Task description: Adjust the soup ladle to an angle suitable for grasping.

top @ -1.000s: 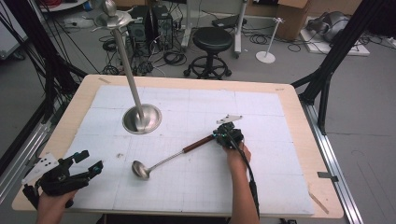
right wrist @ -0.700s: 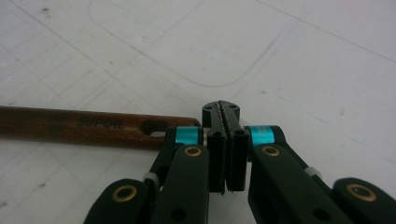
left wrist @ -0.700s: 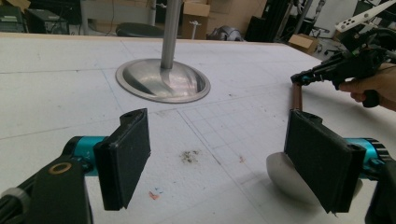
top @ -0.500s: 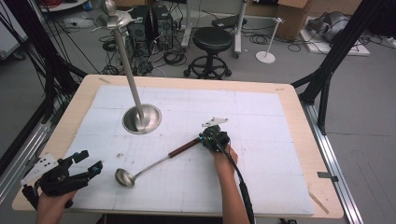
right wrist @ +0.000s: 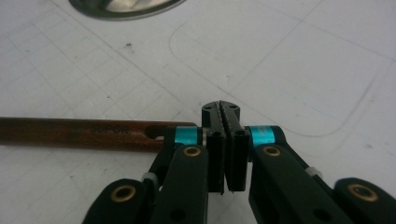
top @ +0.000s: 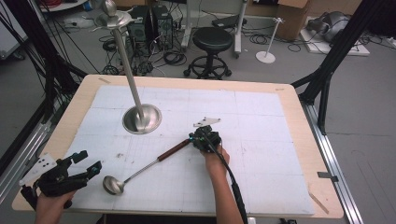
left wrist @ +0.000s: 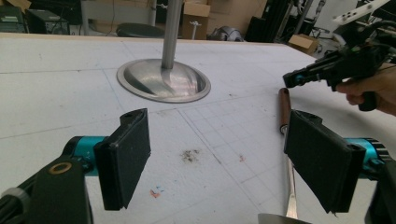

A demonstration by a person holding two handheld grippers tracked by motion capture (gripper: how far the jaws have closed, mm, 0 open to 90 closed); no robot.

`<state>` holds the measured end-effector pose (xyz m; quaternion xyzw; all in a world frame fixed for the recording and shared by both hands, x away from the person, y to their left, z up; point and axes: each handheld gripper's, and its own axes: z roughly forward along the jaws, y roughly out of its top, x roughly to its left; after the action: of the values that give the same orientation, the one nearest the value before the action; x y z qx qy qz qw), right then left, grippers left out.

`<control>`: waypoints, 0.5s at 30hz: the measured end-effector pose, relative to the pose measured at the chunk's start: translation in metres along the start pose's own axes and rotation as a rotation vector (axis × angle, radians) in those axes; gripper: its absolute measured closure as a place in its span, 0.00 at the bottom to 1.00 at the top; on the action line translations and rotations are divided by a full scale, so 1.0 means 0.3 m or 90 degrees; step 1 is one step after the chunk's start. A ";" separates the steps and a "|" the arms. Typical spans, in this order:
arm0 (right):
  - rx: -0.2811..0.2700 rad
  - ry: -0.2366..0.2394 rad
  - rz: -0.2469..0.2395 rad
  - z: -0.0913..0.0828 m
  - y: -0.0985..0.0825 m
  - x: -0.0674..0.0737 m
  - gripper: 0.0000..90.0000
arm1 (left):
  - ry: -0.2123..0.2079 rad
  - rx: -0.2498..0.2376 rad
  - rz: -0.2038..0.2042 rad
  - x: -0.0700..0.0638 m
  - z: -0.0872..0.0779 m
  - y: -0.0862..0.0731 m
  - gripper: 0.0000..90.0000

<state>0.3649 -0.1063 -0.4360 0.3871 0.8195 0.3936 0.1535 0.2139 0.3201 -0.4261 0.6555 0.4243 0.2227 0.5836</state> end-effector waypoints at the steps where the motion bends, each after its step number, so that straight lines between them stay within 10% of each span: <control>1: -0.007 -0.003 0.002 -0.018 -0.002 -0.003 0.96 | 0.000 0.001 0.000 0.000 0.000 0.000 0.26; 15: -0.131 -0.074 0.066 -0.424 -0.194 -0.050 0.27 | -0.008 -0.011 -0.003 -0.014 -0.007 0.006 0.26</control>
<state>0.2740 -0.2072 -0.3996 0.4334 0.7433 0.4601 0.2190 0.2106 0.3180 -0.4231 0.6509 0.4207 0.2208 0.5921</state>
